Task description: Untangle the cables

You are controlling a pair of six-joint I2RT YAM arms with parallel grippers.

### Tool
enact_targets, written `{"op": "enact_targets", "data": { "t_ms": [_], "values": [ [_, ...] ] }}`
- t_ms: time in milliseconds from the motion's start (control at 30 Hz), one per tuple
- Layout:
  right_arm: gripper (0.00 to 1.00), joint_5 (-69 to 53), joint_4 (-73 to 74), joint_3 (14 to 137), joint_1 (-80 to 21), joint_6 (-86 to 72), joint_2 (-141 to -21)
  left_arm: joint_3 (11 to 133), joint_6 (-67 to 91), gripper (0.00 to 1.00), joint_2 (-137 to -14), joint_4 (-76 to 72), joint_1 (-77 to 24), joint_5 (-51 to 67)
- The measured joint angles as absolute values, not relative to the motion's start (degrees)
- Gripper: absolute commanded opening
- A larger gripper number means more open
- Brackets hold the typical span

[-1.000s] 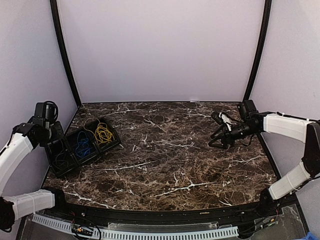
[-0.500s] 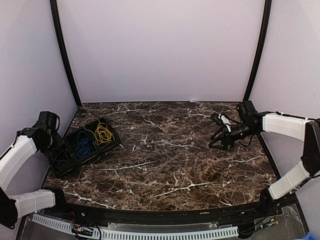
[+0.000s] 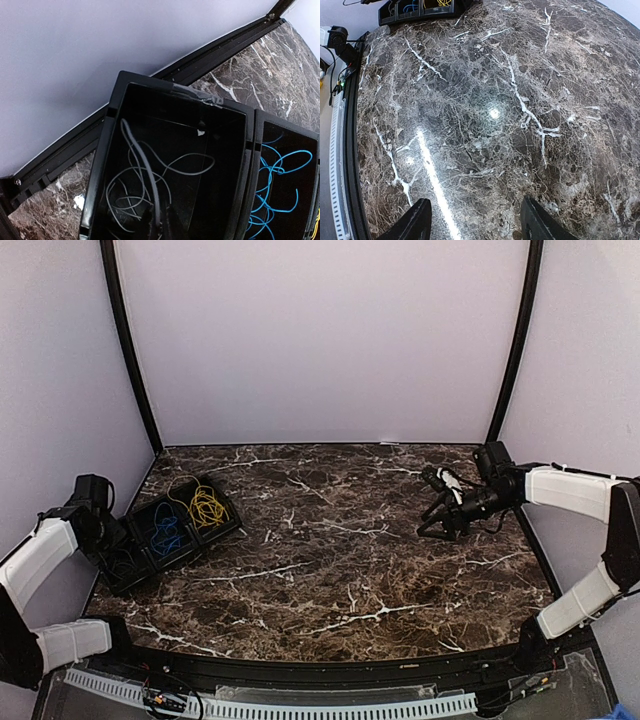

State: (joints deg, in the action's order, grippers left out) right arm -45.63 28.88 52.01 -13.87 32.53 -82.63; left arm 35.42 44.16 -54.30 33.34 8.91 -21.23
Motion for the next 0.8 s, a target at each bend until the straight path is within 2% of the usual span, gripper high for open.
{"op": "enact_targets", "data": {
  "t_ms": [33, 100, 167, 433, 667, 800],
  "values": [
    [0.62, -45.63, 28.95, 52.05, -13.87, 32.53, -82.63, 35.42, 43.77, 0.24, -54.3, 32.6, 8.91, -20.88],
    [0.62, -45.63, 29.04, 52.16, -13.87, 32.56, -82.63, 35.42, 42.37, 0.36, -54.3, 31.64, 8.91, -20.32],
    [0.62, -45.63, 29.17, 52.29, -13.87, 32.56, -82.67, 35.42, 41.76, 0.4, -54.3, 31.11, 8.91, -20.14],
    [0.62, -45.63, 29.67, 52.29, -13.87, 32.73, -82.78, 36.25, 40.66, 0.48, -51.16, 32.1, 8.91, -20.32],
    [0.64, -45.58, 30.02, 52.71, -13.87, 32.97, -83.09, 43.79, 38.04, 0.57, -47.92, 34.24, 8.91, -20.27],
    [0.62, -44.93, 30.13, 53.04, -13.87, 32.91, -83.09, 46.94, 35.35, 0.51, -47.66, 33.95, 8.91, -17.26]
  ]
}}
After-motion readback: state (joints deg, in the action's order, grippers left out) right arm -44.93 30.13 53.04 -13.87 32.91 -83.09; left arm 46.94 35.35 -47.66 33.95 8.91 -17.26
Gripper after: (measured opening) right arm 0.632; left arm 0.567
